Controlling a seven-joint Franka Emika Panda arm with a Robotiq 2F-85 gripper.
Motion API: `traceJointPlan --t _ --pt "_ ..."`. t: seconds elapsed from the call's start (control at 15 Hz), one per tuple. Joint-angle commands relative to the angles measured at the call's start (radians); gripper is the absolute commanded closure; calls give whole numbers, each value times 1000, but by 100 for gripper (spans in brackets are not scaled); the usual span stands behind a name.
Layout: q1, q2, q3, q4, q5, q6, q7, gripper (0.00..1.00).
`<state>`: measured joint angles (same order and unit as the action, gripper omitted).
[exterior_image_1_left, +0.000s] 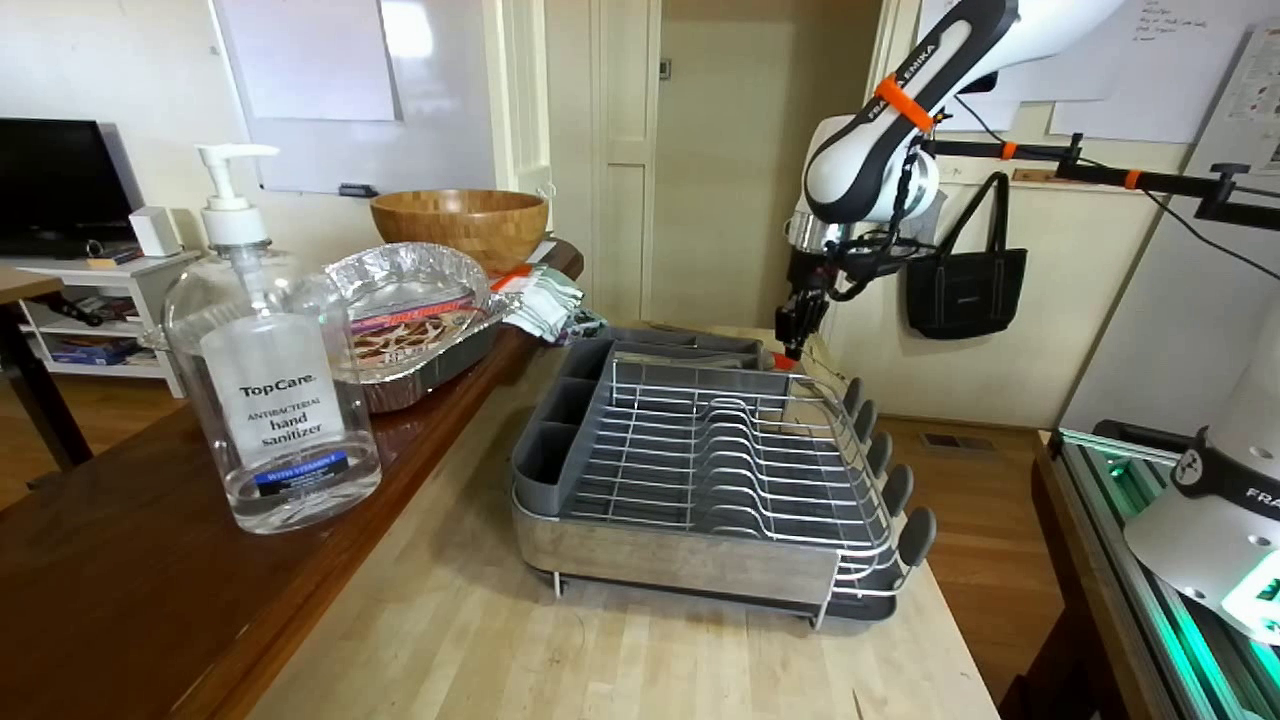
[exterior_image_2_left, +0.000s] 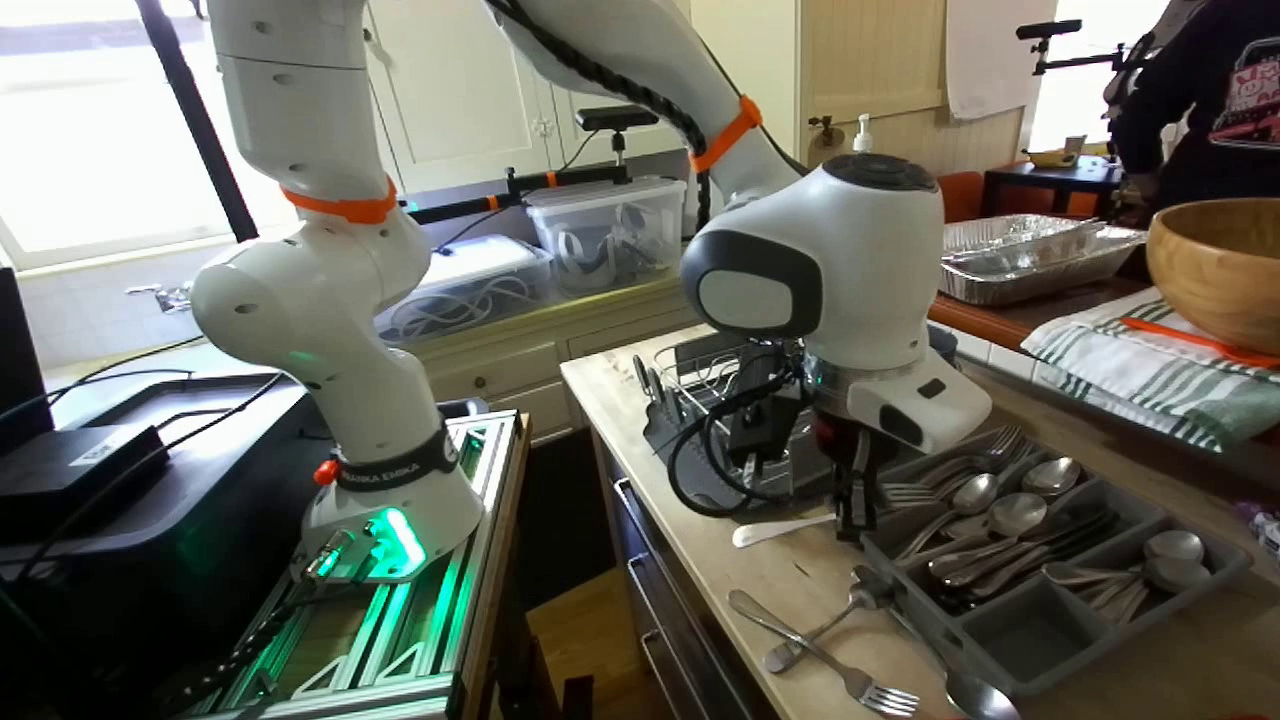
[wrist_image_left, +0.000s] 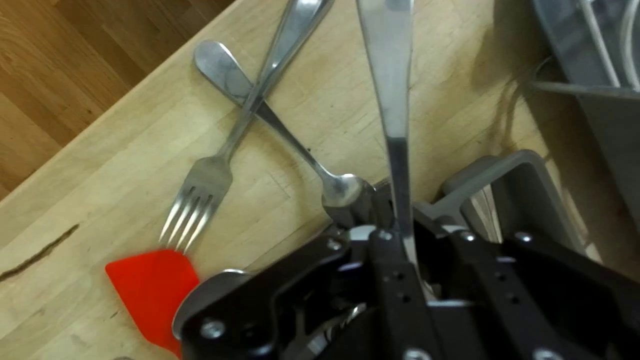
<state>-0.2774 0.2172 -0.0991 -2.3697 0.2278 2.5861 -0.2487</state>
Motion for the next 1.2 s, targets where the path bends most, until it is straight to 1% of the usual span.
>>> traceJointPlan --t 0.0,0.33,0.6,0.87,1.13 --pt "26 -8 -25 76 -70 -100 25 99" --pt "45 33 -27 226 -137 -207 17 99" --pt "56 82 -16 330 -158 -281 -2 99" --pt "70 128 -1 390 -167 -333 -25 99" --pt "85 171 21 424 -174 -346 -59 99"
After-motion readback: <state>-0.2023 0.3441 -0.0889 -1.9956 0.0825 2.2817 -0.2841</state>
